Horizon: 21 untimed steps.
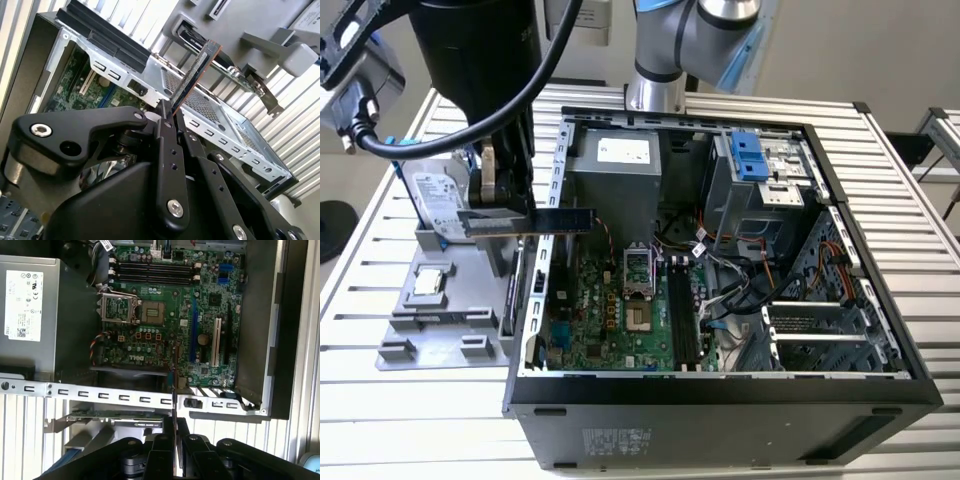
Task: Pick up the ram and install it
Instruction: 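Pick up the ram and move it above insertion slot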
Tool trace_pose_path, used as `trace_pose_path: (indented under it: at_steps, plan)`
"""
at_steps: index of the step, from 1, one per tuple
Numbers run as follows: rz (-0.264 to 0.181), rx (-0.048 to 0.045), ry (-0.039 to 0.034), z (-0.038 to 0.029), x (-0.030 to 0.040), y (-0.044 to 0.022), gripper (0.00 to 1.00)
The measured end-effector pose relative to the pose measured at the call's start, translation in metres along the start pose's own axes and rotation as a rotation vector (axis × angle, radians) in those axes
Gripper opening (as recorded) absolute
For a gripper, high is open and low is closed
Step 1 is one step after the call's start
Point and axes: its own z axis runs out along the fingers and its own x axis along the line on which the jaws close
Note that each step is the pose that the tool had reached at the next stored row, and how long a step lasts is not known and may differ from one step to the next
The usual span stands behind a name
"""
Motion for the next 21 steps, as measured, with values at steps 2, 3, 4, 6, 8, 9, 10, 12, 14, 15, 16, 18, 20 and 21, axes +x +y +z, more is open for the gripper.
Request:
trace_pose_path:
  at_steps: [2, 3, 4, 6, 8, 9, 10, 12, 14, 15, 16, 18, 20, 21]
  plan:
    - [0.0, 0.0, 0.0, 0.0, -0.0001, 0.0018, 0.0]
    - [0.0, 0.0, 0.0, 0.0001, -0.0001, 0.0026, 0.0]
    - [0.0, 0.0, 0.0, 0.0001, -0.0002, 0.0035, 0.0]
    - [0.0, 0.0, -0.0001, 0.0001, -0.0003, 0.0066, 0.0]
    - [0.0, 0.0, -0.0001, 0.0002, -0.0004, 0.0082, 0.0]
    - [0.0, 0.0, 0.0, 0.0002, -0.0004, 0.0091, 0.0]
    - [0.0, -0.0001, 0.0001, 0.0002, -0.0005, 0.0099, 0.0]
    - [0.0, 0.0, 0.0, 0.0002, -0.0005, 0.0116, 0.0]
    - [0.0, 0.0, -0.0001, 0.0003, -0.0006, 0.0132, 0.0]
    - [0.0, 0.0, -0.0001, 0.0003, -0.0006, 0.0141, 0.0]
    - [0.0, 0.0, -0.0001, 0.0003, -0.0007, 0.0149, 0.0]
    - [0.0, 0.0, 0.0, 0.0003, -0.0007, 0.0166, 0.0]
    - [0.0, 0.0, -0.0001, 0.0004, -0.0008, 0.0181, 0.0]
    - [0.0, 0.0, -0.0001, 0.0003, -0.0009, 0.019, 0.0]
